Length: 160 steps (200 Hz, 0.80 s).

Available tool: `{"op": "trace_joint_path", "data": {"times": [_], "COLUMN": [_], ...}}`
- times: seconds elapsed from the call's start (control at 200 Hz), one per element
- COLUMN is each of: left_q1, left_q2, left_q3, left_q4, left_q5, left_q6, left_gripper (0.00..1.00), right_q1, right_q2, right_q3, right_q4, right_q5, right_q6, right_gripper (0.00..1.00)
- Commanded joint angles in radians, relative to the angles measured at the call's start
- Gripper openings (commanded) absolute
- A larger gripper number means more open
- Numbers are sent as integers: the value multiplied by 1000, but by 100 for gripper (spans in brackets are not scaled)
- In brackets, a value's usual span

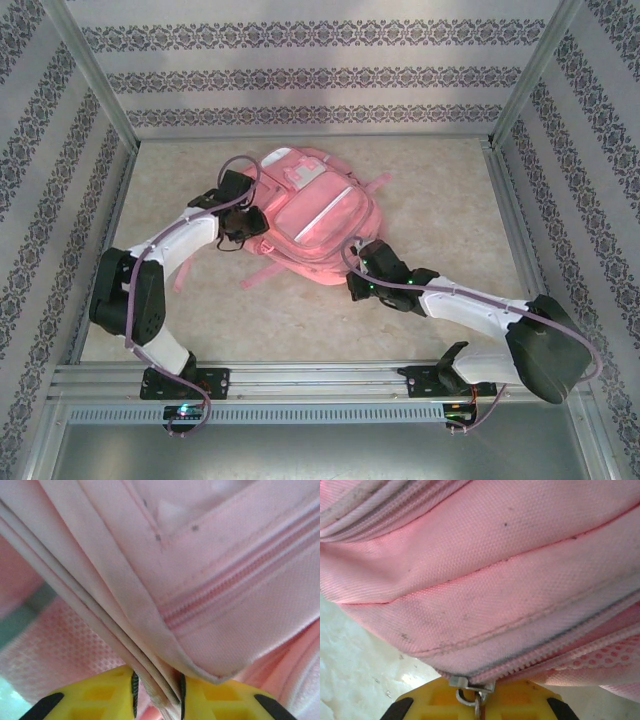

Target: Pack books, pencil case, and school supplies into a backpack

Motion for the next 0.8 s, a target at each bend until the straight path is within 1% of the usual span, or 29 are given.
{"op": "trace_joint_path", "data": {"times": [0.0,0.07,0.125,0.21,0.285,0.365,0.46,0.525,0.59,0.654,0.794], "left_q1": [73,72,73,71,71,66,52,33,5,0,-7], "left_q2": [68,97,79,-9,-110,-235,-371,-430,-486,-497,-435], "left_q3": [115,190,199,132,44,-71,-210,-286,-365,-407,-423], "left_q4": [-108,-168,-194,-219,-257,-273,-222,-141,-29,35,85], "left_q5": [-230,-209,-169,-102,-61,-1,80,126,138,159,176], "left_q6": [130,124,82,-34,-153,-238,-308,-335,-360,-383,-382], "left_gripper": [34,45,53,59,63,65,65,64,61,59,57], "right_q1": [-8,24,74,143,176,188,191,196,200,202,203], "right_q2": [38,129,200,293,376,454,525,557,575,585,586], "right_q3": [-6,57,113,198,271,337,400,435,453,458,446], "right_q4": [7,36,64,122,171,226,283,296,304,304,306], "right_q5": [-97,-190,-232,-260,-273,-283,-308,-321,-327,-329,-326], "right_q6": [-37,-43,-46,-28,18,80,148,172,184,190,198], "right_gripper": [0,0,0,0,0,0,0,0,0,0,0]}}
